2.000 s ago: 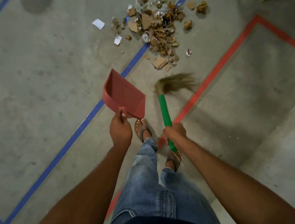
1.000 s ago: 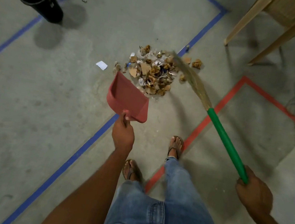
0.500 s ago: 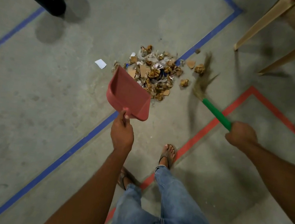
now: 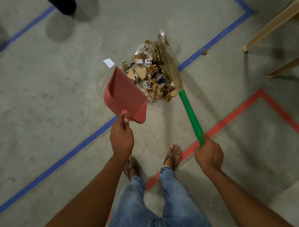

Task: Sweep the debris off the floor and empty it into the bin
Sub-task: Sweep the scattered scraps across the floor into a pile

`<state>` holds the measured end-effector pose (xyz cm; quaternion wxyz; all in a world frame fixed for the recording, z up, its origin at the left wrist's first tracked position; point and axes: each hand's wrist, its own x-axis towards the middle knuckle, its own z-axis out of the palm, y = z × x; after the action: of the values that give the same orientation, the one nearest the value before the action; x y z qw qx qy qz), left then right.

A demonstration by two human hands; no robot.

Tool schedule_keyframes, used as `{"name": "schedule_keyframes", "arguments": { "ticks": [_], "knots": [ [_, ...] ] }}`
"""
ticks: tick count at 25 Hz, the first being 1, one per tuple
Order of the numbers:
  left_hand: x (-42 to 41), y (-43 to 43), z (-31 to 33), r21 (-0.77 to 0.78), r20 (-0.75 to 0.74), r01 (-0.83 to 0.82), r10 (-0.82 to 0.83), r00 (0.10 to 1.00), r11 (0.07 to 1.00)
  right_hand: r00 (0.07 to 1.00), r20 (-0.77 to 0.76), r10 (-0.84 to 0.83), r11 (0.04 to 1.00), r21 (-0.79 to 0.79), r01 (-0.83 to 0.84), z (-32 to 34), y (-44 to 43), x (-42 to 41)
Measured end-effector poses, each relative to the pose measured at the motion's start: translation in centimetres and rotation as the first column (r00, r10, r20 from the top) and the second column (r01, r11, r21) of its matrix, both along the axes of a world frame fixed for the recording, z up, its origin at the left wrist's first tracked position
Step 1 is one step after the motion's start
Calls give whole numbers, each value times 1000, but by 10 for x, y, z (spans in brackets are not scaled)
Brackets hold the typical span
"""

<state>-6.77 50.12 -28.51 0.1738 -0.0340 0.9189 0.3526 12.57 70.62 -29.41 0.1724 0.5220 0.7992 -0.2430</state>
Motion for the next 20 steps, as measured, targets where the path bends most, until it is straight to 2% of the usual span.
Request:
{"name": "schedule_keyframes", "arguments": {
  "ticks": [4,9,11,14,17,20],
  "knots": [
    [-3,-12,5,20,0,38,-38,999,999,980,-26,-196,977,-86,193,24,-49,32],
    [-15,-44,-16,11,72,44,-44,996,999,949,151,-277,905,-292,311,6,-108,16],
    [-29,-62,-20,0,96,32,-32,995,999,946,170,-277,892,-321,319,-20,-131,-18],
    [-63,-94,-25,6,81,19,-19,997,1000,971,123,-206,917,-321,235,-58,-155,-94],
    [-108,-119,-29,-14,30,10,-10,1000,1000,953,91,-290,879,-369,302,-62,-162,-188],
    [-152,-135,-42,-42,-7,11,-11,1000,999,953,24,-303,887,-358,292,-70,-152,-262]
  ]
}}
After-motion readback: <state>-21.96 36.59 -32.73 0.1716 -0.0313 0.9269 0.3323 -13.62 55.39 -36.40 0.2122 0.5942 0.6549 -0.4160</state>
